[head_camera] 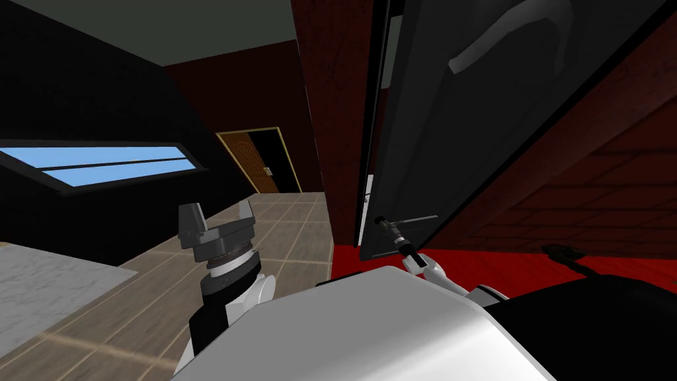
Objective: Pull the door open
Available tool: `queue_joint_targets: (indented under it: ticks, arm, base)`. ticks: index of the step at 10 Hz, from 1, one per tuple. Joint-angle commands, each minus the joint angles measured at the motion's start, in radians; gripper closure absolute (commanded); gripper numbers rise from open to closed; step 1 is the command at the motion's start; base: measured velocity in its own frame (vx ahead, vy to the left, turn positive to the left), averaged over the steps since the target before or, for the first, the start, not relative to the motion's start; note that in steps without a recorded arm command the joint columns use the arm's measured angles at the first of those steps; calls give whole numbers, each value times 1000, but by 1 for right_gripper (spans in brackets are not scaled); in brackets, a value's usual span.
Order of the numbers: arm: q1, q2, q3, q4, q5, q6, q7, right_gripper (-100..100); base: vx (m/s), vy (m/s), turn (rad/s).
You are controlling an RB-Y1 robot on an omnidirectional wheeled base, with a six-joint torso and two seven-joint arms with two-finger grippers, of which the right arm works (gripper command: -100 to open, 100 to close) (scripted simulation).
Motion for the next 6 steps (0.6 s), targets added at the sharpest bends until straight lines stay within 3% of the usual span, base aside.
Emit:
queue_joint_targets:
  ticks: [1,2,3,6]
  arm:
    - [11,-18,14,-6,2,-18,-15,100]
    - [7,-9,11,-4,2,-10,-10,100]
    - [28,-25,29,-2,1,-41,-27,100]
    - [54,-52,49,0,-2,-86,-47,100]
  base:
    - [-221,-92,115]
    - [-96,-30,29]
    - [-133,-49,174]
    - [-194,-56,145]
